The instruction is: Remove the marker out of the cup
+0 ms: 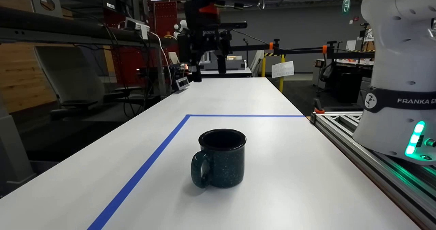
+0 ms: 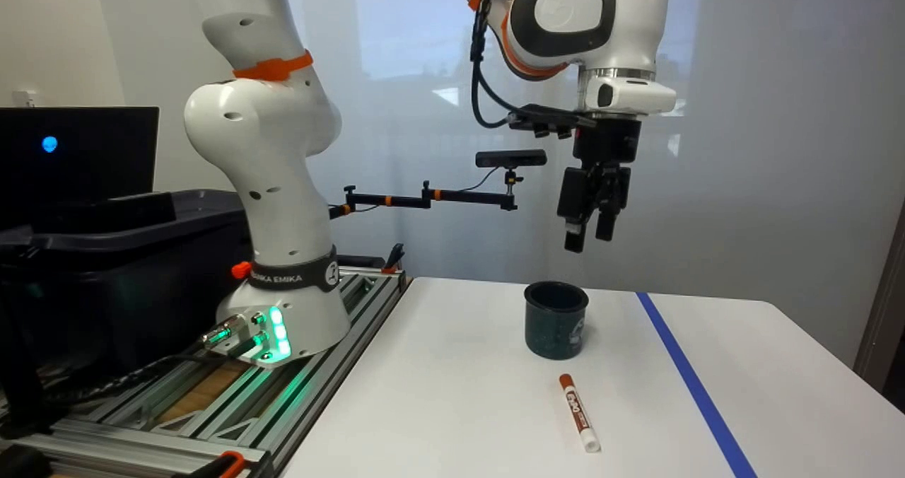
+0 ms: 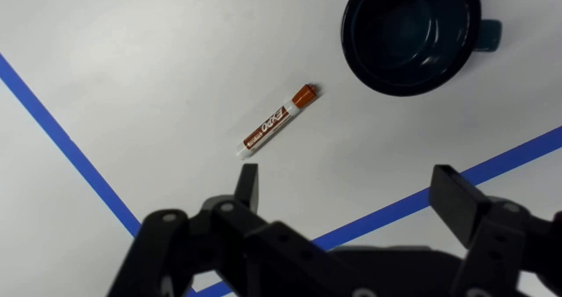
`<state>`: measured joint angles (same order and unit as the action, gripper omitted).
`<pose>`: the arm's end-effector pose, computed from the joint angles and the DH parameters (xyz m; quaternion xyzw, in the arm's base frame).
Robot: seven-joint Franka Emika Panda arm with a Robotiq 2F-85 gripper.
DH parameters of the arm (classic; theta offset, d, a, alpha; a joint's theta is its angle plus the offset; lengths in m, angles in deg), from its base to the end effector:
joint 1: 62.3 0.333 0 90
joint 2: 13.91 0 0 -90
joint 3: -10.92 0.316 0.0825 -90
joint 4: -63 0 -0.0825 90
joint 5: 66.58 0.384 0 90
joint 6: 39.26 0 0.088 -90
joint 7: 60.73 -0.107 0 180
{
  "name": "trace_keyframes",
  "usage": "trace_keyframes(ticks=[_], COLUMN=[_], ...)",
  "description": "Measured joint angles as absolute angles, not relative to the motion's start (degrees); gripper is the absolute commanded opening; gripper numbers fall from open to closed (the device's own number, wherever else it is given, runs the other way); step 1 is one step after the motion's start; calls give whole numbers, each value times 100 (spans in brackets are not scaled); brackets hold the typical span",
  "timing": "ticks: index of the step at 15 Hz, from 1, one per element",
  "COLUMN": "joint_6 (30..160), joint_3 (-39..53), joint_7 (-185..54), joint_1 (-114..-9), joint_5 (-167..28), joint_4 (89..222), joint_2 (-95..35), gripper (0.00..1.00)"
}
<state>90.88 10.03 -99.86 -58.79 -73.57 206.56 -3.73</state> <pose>0.4427 0.0173 0.3431 0.9603 -0.2738 -0.0106 0.0512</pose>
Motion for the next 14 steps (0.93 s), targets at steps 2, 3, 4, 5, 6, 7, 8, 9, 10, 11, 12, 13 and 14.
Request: trace_keyframes(ticks=[2,3,4,5,6,7,8,9,10,11,12,13,14], joint_6=[8972,8945,8933,8930,8928,8927,8926,8925,8925,8925,8925,8924,8924], joint_3=[1032,1042,1047,1050,1052,1053,1055,1056,1056,1056,1057,1057,1057], joint_7=[-9461,-9341,-9281,-9249,-9230,-9220,-9216,-9215,-9213,-9212,-9212,-9211,-9211], joint_1=[-5884,-5892,-5900,-5903,-5904,-5904,-5904,-5904,-5904,-5904,-5904,-5905,-5905], joint_5=[-7357,-7357,-7357,-7357,-7357,-7357,-7357,-7357,-7357,-7357,-7357,-7357,-7357], joint_4=[20631,20630,20630,20630,20630,20630,20630,20630,20630,20630,20630,20630,20630], joint_2=[-224,-180,-161,-158,-158,-158,-158,-158,-158,-158,-158,-158,-158], gripper=[100,100,100,100,100,100,100,100,100,100,100,100,100])
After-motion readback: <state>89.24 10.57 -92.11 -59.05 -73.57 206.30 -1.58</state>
